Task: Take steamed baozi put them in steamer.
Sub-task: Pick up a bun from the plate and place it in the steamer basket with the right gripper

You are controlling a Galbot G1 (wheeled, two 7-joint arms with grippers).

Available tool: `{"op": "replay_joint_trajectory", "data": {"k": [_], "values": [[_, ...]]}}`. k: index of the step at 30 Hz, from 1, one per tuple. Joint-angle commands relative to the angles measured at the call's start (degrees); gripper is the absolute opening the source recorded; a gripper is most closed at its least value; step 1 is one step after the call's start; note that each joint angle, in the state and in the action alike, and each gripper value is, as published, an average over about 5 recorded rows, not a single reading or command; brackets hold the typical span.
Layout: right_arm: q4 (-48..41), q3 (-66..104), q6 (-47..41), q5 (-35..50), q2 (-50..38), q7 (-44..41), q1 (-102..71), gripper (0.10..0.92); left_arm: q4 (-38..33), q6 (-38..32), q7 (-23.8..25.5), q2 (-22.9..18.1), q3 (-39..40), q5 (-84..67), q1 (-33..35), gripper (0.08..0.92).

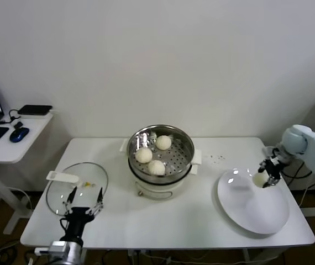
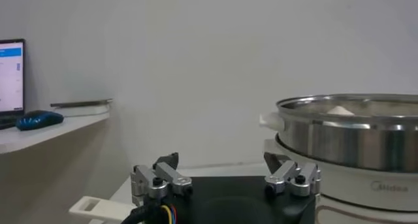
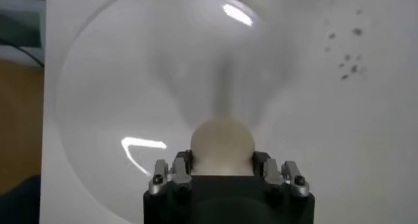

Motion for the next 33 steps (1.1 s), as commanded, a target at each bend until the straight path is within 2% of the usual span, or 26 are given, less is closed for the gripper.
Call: {"op": "replay_joint_trajectory", "data": {"k": [1, 10, 13, 22, 33], "values": [[1.4, -24.3, -5.2, 23.6, 8.3, 0.1, 26.1, 0.594, -0.6, -0.1, 0.2, 0.1, 0.0, 0.0, 0.2, 0.823], [2.4, -37.2, -7.8, 40.7, 18.4, 0.4, 37.4, 0.594, -1.2, -0.4, 0.3, 0.2, 0.0, -0.6, 0.4, 0.823], [2.6, -39.2, -8.4, 44.1, 21.9, 0.6, 38.8, 0.594, -1.3, -0.3, 0.3, 0.1, 0.6, -0.3, 0.1, 0.823], [1.4, -38.9, -10.5, 48.6, 30.8, 2.0, 36.6, 0.594, -1.2, -0.7, 0.3, 0.2, 1.2, -0.2, -0.1, 0.823], [-6.5, -38.0, -10.9, 51.0, 41.4, 2.6, 31.2, 0.595, -1.5, -0.6, 0.3, 0.5, 1.1, -0.4, -0.2, 0.823]]}}
